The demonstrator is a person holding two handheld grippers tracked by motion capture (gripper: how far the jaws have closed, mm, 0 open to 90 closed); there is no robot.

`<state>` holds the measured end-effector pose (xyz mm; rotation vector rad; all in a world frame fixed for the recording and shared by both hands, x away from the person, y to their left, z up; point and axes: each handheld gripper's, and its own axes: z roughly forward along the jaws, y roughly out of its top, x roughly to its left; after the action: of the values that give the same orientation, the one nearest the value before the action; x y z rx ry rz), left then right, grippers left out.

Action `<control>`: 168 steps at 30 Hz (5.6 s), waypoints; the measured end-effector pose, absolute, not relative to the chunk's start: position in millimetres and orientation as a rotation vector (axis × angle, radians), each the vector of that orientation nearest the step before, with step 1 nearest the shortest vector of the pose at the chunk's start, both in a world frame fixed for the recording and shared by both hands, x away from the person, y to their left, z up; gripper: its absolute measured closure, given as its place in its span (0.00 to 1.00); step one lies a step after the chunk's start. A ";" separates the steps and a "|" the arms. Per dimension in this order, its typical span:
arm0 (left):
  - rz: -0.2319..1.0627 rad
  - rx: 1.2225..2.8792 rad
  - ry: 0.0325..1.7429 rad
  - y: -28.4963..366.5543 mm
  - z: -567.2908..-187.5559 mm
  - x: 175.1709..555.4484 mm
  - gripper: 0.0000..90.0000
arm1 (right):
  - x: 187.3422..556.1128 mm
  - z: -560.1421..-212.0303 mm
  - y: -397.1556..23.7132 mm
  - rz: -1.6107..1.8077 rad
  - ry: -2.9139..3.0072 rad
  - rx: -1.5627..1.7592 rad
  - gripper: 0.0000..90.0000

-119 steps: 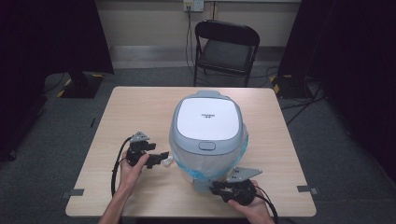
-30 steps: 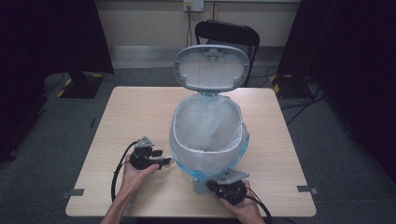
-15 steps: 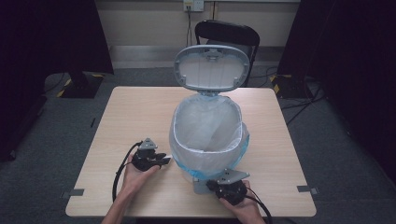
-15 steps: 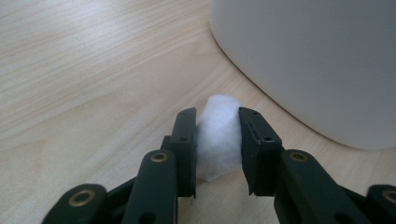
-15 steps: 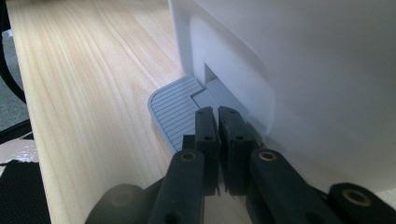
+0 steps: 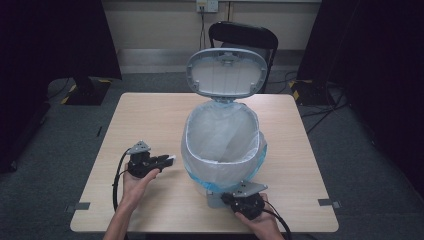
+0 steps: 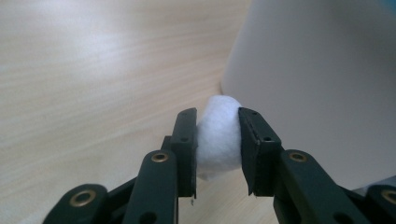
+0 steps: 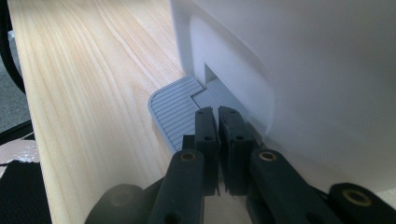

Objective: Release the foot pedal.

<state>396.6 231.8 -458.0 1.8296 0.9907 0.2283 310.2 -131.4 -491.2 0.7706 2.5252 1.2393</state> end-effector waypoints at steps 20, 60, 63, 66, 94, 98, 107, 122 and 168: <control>0.372 1.629 0.925 266.7 -394.9 368.3 0.77 | 310.8 -492.2 -132.6 1.259 2.521 0.783 0.97; 0.413 1.459 0.608 222.4 -272.4 364.2 0.77 | 310.6 -493.4 -133.6 1.275 2.515 0.782 0.97; 0.385 1.454 0.582 214.3 -270.1 365.2 0.77 | 310.9 -493.5 -133.7 1.277 2.516 0.781 0.97; 0.383 1.463 0.553 207.1 -263.6 364.1 0.77 | 310.8 -493.5 -133.8 1.279 2.516 0.784 0.97; 0.239 1.631 0.417 122.2 -241.9 389.7 0.77 | 310.5 -493.5 -133.6 1.277 2.514 0.789 0.96; 0.249 1.662 0.396 114.0 -240.8 391.0 0.74 | 310.2 -493.6 -133.5 1.276 2.511 0.786 0.96; 0.265 1.657 0.408 113.1 -238.9 390.4 0.47 | 309.5 -493.5 -133.1 1.273 2.507 0.791 0.96; 0.382 1.609 0.526 158.9 -240.2 386.3 0.34 | 309.8 -493.7 -133.4 1.279 2.507 0.795 0.96; 0.517 1.736 0.995 273.4 -353.1 376.5 0.29 | 310.7 -494.3 -134.3 1.299 2.505 0.830 0.96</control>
<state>376.5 273.4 -353.1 1.7365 0.9947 0.5171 310.7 -134.3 -494.3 0.8300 2.5047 1.2985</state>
